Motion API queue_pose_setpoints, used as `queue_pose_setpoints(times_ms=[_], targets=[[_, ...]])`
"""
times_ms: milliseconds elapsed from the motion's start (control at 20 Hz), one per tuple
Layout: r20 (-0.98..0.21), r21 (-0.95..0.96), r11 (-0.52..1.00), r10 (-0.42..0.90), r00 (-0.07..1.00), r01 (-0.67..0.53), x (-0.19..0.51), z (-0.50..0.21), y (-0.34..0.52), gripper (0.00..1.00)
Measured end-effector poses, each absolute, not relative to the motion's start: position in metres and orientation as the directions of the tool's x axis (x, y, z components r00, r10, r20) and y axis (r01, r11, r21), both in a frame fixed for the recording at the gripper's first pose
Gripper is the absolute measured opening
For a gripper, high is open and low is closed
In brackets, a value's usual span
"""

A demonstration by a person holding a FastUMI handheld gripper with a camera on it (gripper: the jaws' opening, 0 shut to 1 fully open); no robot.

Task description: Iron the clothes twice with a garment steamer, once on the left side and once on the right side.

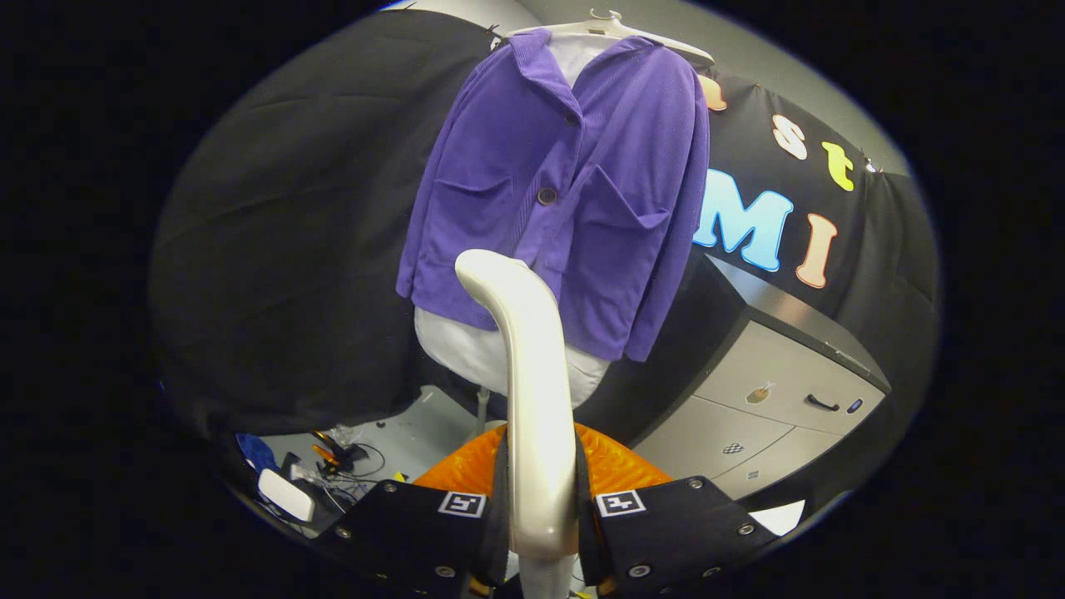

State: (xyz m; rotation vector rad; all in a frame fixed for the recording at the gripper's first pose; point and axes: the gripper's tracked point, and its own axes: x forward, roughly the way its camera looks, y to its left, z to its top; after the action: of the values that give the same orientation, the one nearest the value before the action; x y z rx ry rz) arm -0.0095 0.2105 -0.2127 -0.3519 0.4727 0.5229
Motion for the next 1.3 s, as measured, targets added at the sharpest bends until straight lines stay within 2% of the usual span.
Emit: queue_pose_setpoints(times_ms=[350,600,850,1150,1300], targets=[[-0.394,-0.128,0.777,0.530,0.751,-0.616,-0.012,-0.107,0.251,0.34],[-0.197,-0.135,0.757,0.612,0.766,-0.640,0.008,-0.018,0.269,0.33],[-0.002,-0.135,0.763,0.637,0.771,-0.632,0.024,0.058,0.293,0.34],[0.171,-0.209,0.834,0.546,0.820,-0.511,0.054,0.103,0.318,0.34],[0.176,-0.245,0.862,0.491,0.854,-0.445,0.070,0.095,0.334,0.34]])
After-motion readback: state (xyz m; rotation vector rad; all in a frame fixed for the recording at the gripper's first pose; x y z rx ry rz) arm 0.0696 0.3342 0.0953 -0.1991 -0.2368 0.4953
